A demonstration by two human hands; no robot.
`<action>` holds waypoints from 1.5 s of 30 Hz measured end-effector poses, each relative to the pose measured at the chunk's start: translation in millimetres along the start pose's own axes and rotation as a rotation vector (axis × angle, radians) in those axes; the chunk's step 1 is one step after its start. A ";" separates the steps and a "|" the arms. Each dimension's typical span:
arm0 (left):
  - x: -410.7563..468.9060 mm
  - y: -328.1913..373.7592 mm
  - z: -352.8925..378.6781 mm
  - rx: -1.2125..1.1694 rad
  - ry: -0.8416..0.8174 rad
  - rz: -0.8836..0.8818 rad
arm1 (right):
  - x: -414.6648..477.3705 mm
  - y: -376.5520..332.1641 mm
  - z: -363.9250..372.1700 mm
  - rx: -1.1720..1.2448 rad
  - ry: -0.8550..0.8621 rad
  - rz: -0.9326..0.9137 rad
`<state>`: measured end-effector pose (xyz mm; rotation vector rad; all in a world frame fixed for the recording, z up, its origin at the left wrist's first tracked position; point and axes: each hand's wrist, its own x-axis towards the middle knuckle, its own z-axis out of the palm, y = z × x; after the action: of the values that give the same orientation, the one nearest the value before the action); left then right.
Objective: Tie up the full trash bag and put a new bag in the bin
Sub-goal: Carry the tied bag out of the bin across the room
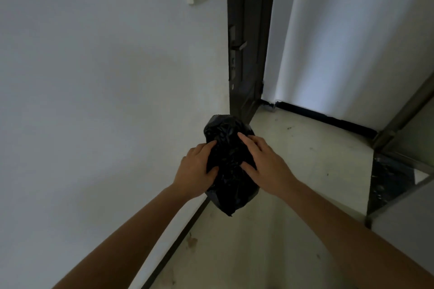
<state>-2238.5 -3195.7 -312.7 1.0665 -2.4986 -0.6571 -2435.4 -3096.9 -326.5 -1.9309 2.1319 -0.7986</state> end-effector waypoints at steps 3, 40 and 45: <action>75.5 -13.9 48.1 -0.022 -0.012 -0.036 | 51.5 68.0 13.9 0.083 -0.014 0.056; 233.9 -402.8 576.8 -0.015 -0.310 -0.550 | 174.1 486.9 550.4 0.047 -0.539 0.432; 264.4 -349.0 488.5 0.158 -0.190 -0.488 | 223.7 450.8 458.2 -0.081 -0.371 0.250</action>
<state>-2442.7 -3468.9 -873.0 1.7793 -2.4896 -0.7261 -2656.9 -3427.8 -878.4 -1.6424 2.1361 -0.2861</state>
